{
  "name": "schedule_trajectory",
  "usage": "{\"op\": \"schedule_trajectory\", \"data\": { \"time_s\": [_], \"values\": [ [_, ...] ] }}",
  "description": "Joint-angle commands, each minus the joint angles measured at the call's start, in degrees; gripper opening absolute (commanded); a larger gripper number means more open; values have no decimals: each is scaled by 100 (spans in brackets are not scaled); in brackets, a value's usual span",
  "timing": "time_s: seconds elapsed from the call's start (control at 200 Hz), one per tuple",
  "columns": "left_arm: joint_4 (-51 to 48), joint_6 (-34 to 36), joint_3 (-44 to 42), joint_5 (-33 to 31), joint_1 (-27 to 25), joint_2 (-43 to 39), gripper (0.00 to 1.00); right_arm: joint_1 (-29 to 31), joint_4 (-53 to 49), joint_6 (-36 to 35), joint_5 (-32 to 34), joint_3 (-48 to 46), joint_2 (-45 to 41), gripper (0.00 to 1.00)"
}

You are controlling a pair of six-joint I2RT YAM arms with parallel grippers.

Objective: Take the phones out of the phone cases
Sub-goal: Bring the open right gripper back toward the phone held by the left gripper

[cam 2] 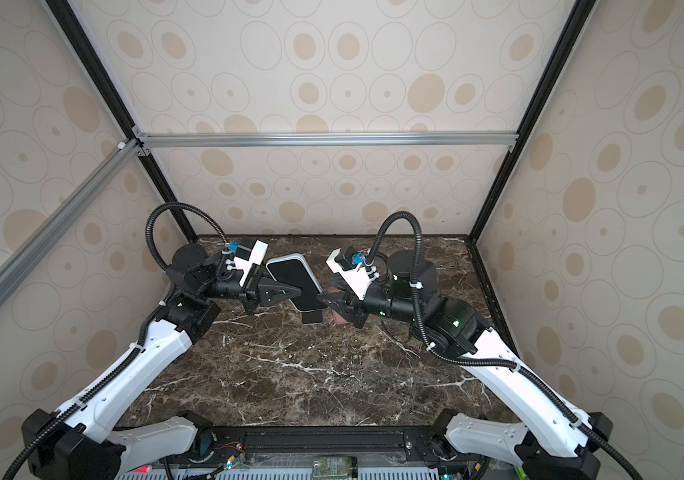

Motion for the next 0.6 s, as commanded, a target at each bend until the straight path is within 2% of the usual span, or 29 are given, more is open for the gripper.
{"op": "schedule_trajectory", "data": {
  "time_s": [0.0, 0.31, 0.45, 0.595],
  "values": [
    [142, 110, 189, 252, -31, -27, 0, 29, -125, -84, 419, 165, -16, 40],
    [28, 201, 241, 348, -31, 0, 0, 30, -183, -6, 1127, 73, -113, 37],
    [-21, 266, 242, 287, -31, -27, 0, 30, -358, -55, 1071, 122, -50, 37],
    [-486, 683, 344, -113, -23, -101, 0, 25, -588, -458, 694, -28, -268, 37]
  ]
}}
